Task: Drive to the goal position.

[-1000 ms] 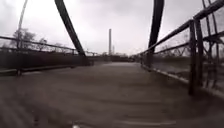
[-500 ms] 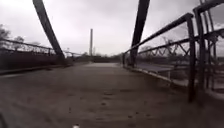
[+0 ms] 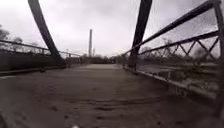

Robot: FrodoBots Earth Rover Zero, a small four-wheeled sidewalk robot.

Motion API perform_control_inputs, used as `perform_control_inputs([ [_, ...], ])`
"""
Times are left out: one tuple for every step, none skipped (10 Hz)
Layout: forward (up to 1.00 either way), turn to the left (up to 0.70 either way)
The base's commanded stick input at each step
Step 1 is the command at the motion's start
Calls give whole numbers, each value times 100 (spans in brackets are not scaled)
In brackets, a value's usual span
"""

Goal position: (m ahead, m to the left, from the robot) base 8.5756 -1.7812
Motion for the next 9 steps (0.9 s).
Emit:
perform_control_inputs([
  [100,0],
  [100,0],
  [100,0],
  [100,0],
  [100,0],
  [100,0],
  [100,0],
  [100,0],
  [100,0],
])
